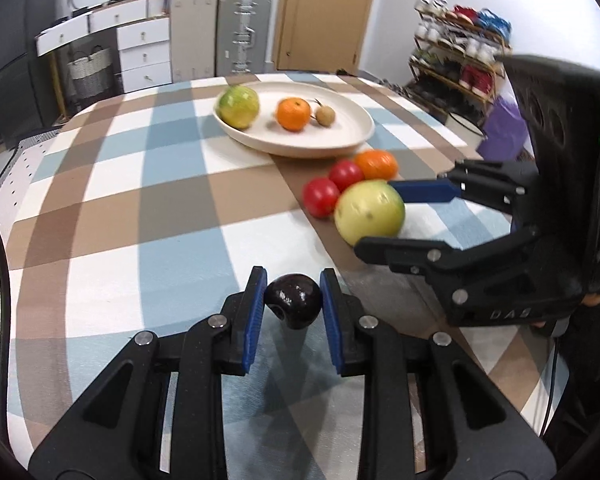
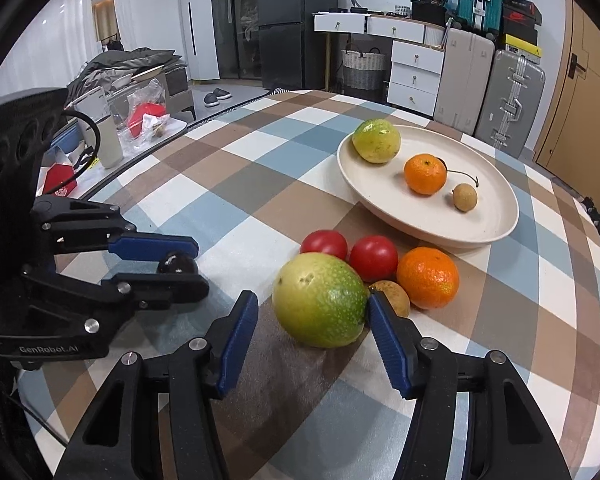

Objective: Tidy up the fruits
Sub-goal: 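Grasp the second dark cherry with the left tool while the right tool approaches the green passion fruit, then carry the passion fruit with the right tool while the left tool carries the cherry, both releasing onto the plate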

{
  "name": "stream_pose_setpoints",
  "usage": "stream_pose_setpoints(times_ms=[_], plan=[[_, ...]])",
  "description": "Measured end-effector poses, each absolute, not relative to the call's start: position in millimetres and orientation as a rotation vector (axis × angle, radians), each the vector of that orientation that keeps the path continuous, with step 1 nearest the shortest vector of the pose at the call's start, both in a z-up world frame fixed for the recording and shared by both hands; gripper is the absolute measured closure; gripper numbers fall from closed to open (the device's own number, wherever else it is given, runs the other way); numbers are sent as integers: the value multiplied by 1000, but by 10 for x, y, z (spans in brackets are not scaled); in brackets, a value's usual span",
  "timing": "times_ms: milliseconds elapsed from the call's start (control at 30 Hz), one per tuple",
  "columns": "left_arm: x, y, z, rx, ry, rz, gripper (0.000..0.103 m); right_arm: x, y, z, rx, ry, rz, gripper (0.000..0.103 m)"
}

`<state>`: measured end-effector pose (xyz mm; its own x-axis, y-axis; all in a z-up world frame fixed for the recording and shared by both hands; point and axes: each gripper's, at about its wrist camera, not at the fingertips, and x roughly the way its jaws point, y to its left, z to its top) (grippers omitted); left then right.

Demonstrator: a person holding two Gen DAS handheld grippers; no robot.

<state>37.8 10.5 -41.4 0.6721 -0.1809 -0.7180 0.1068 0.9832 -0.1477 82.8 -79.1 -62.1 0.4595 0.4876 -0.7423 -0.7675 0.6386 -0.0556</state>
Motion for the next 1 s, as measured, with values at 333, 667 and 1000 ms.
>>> stream_pose_setpoints(times_ms=[333, 667, 1000], plan=[[353, 302, -323, -153, 757, -112, 78, 798, -646, -705, -500, 729, 775, 51], [343, 338, -275, -161, 711, -66, 78, 800, -690, -718, -466, 733, 796, 51], [417, 275, -176, -160, 664, -43, 78, 767, -828, -511, -381, 694, 837, 51]])
